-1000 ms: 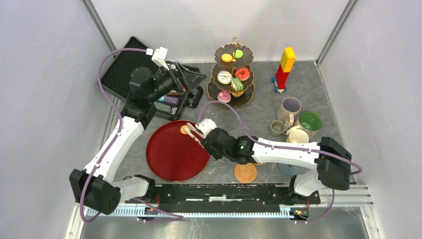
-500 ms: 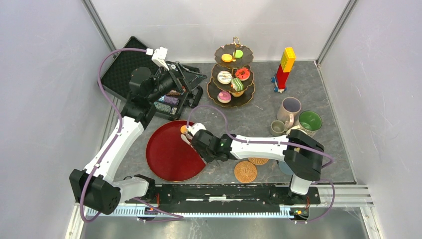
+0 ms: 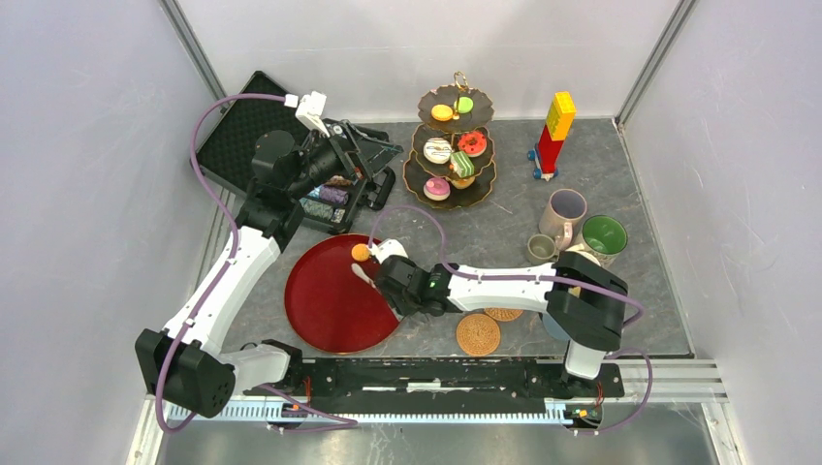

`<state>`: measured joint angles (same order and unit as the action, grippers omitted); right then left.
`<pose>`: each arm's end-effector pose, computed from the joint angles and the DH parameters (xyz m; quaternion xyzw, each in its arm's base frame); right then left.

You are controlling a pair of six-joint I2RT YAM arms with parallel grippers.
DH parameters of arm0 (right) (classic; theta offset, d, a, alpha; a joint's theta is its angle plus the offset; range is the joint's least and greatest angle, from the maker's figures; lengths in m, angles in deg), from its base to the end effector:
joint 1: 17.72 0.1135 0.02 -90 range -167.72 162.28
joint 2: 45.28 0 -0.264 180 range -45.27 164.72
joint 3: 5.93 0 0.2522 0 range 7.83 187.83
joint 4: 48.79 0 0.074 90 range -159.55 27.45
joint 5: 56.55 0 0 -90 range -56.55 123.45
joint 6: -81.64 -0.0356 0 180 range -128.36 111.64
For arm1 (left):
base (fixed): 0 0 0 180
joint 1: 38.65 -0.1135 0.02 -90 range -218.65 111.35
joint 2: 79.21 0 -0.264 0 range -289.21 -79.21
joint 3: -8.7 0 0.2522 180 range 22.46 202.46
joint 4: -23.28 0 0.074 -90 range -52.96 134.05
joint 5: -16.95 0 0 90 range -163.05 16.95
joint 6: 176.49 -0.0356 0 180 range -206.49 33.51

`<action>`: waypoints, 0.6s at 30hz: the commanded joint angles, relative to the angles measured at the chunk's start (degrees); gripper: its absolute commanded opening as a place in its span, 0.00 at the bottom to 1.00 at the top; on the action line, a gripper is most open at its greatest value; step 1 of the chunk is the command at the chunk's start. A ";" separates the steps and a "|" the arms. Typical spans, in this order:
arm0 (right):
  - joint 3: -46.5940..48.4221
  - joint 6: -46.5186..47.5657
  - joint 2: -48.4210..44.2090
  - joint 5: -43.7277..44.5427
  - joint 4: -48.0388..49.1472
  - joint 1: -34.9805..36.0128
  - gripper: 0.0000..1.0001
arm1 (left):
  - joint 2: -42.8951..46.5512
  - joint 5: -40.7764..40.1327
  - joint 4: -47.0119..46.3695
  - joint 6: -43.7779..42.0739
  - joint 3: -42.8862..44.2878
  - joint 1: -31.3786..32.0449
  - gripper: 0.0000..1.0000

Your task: Serve the afternoon tea

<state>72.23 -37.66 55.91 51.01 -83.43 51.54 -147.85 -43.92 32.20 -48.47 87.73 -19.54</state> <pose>0.1379 0.3339 0.1826 -0.2844 0.9066 0.1129 0.2906 0.2560 -0.1071 0.4075 0.0667 0.6960 -0.4856 0.5248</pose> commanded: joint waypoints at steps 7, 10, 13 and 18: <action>4.06 1.90 3.37 4.27 0.26 0.10 0.57 | 0.04 0.78 -1.45 1.07 0.64 0.28 1.00; 5.91 2.96 4.81 4.52 -0.70 0.08 0.57 | 0.15 0.86 -1.46 1.03 0.73 0.24 1.00; 8.07 3.79 6.49 3.97 -1.50 0.09 0.58 | 0.14 0.85 -1.46 1.06 0.73 0.27 1.00; 10.38 4.45 7.18 2.25 -2.40 0.09 0.57 | 0.23 0.85 -1.48 1.01 0.73 0.28 1.00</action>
<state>79.38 -34.40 62.38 53.76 -85.20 51.54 -147.85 -43.92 32.20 -48.47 87.73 -19.54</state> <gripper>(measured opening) 0.578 0.997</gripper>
